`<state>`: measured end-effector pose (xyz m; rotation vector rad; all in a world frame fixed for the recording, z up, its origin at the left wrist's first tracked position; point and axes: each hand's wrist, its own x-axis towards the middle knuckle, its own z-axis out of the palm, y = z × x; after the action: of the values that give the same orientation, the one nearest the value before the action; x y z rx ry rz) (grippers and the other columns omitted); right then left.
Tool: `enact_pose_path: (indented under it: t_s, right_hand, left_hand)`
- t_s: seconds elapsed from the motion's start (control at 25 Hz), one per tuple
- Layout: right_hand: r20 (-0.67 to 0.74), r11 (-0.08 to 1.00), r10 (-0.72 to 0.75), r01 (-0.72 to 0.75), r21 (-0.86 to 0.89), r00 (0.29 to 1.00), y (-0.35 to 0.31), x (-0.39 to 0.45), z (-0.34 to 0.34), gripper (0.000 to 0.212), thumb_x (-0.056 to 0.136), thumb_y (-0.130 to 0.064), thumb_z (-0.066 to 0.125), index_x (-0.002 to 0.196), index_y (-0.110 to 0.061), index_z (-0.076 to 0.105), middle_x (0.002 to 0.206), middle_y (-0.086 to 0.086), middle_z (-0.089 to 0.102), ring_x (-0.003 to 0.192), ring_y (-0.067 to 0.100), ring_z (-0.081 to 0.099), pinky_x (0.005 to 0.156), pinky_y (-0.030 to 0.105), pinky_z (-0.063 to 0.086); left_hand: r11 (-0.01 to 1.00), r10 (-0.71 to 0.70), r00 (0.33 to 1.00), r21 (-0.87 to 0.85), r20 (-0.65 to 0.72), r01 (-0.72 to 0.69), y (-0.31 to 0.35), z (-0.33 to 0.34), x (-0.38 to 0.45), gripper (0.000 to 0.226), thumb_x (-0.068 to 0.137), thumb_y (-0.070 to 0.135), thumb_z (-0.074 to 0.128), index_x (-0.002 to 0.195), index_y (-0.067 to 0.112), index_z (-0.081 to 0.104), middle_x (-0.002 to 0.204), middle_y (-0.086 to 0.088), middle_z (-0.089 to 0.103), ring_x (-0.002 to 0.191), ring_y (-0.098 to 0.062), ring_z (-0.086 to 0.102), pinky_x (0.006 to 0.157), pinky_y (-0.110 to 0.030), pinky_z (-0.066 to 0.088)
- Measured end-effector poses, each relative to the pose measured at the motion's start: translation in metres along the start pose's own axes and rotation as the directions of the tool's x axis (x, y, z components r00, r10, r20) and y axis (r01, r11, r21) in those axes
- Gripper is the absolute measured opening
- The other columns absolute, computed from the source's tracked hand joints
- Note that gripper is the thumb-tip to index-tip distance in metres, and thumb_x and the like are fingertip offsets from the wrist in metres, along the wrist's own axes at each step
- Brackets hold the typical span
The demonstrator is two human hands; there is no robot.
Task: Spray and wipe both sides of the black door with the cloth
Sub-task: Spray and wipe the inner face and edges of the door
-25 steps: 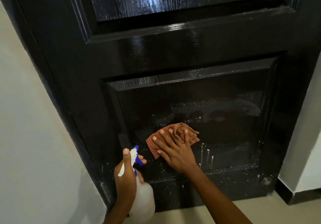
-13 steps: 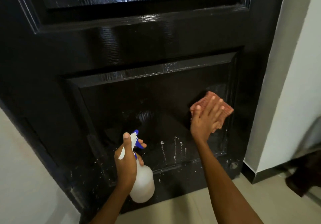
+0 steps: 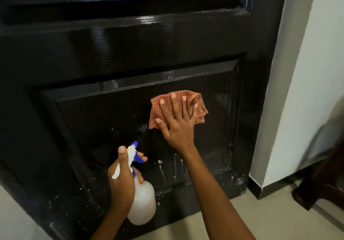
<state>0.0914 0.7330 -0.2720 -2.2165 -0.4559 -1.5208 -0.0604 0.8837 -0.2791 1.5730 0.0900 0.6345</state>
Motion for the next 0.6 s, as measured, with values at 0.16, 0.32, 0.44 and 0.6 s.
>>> enact_pose_path:
  t_s: [0.16, 0.32, 0.44, 0.6]
  right_hand:
    - [-0.024, 0.973, 0.227, -0.227, -0.034, 0.974, 0.072, 0.008, -0.023, 0.068, 0.103, -0.064, 0.032, 0.161, -0.032, 0.016, 0.170, 0.001, 0.003, 0.158, 0.030, 0.002, 0.123, 0.063, 0.003]
    - [0.035, 0.531, 0.835, -0.820, 0.212, 0.550, 0.101, -0.038, -0.018, 0.078, 0.093, -0.079, 0.003, 0.160, -0.040, -0.007, 0.171, -0.009, -0.011, 0.157, 0.019, -0.012, 0.123, 0.060, -0.001]
    - [0.166, 0.140, 0.967, -0.950, 0.279, 0.192, 0.082, -0.108, -0.001, 0.080, 0.094, -0.074, 0.007, 0.162, -0.034, -0.002, 0.172, -0.005, -0.006, 0.158, 0.018, -0.007, 0.127, 0.051, 0.000]
    - [0.318, -0.146, 0.945, -0.966, 0.211, -0.074, 0.076, -0.087, -0.002, 0.057, 0.111, -0.032, 0.027, 0.164, -0.024, 0.007, 0.171, 0.002, -0.010, 0.157, 0.024, -0.011, 0.125, 0.055, -0.004]
  left_hand:
    - [0.999, 0.019, 0.996, 0.025, 0.082, -0.021, 0.011, 0.033, 0.005, 0.082, 0.087, 0.079, 0.027, 0.086, 0.009, 0.069, 0.080, -0.004, 0.075, 0.042, -0.023, 0.053, 0.049, -0.026, 0.049]
    - [0.997, 0.019, 0.993, 0.066, 0.120, -0.027, 0.017, 0.061, 0.006, 0.068, 0.096, 0.060, 0.025, 0.083, 0.010, 0.069, 0.080, -0.002, 0.075, 0.043, -0.021, 0.055, 0.052, -0.030, 0.050]
    - [0.997, -0.013, 0.991, 0.079, 0.130, 0.003, 0.010, 0.070, -0.001, 0.069, 0.094, 0.061, 0.025, 0.086, 0.009, 0.070, 0.080, -0.003, 0.075, 0.042, -0.019, 0.054, 0.048, -0.025, 0.050]
    - [0.997, -0.035, 0.989, 0.071, 0.142, 0.025, 0.008, 0.076, -0.008, 0.069, 0.094, 0.061, 0.026, 0.087, 0.008, 0.070, 0.077, -0.006, 0.074, 0.040, -0.016, 0.054, 0.044, -0.021, 0.048]
